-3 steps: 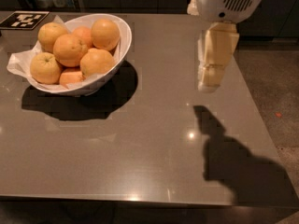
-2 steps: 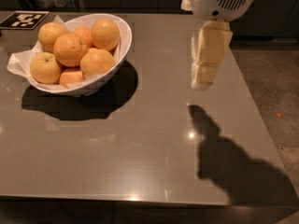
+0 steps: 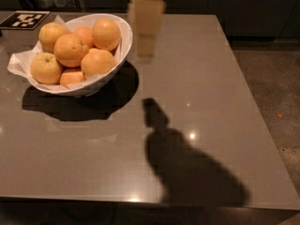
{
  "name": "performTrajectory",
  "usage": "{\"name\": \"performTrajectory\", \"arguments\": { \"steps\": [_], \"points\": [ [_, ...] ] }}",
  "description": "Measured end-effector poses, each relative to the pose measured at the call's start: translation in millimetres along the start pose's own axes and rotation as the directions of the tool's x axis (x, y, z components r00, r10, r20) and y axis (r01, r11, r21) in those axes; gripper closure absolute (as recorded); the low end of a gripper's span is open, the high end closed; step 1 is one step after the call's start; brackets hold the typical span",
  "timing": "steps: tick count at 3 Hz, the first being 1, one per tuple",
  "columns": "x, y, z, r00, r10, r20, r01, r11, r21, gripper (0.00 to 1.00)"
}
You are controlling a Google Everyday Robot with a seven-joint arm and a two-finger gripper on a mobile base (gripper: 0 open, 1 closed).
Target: Pick orange from white bowl
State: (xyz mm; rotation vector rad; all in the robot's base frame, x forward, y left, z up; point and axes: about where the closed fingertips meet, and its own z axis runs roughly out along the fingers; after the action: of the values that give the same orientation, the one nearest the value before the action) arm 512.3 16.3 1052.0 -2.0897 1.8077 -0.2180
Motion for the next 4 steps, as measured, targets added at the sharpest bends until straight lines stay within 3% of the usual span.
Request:
{"name": "performTrajectory", "arguments": {
  "steps": [1,2,4],
  "points": [
    [-26.9,-10.4,-2.5,0.999,-0.039,0.033,0.038,0.9986,0.037,0.00],
    [-26.2,-10.5,-2.6,0.999,-0.038,0.033,0.036,0.9986,0.038,0.00],
    [-84.6,-54.2,13.7,0.992,-0.109,0.070,0.105,0.9928,0.057,0.00]
  ]
}}
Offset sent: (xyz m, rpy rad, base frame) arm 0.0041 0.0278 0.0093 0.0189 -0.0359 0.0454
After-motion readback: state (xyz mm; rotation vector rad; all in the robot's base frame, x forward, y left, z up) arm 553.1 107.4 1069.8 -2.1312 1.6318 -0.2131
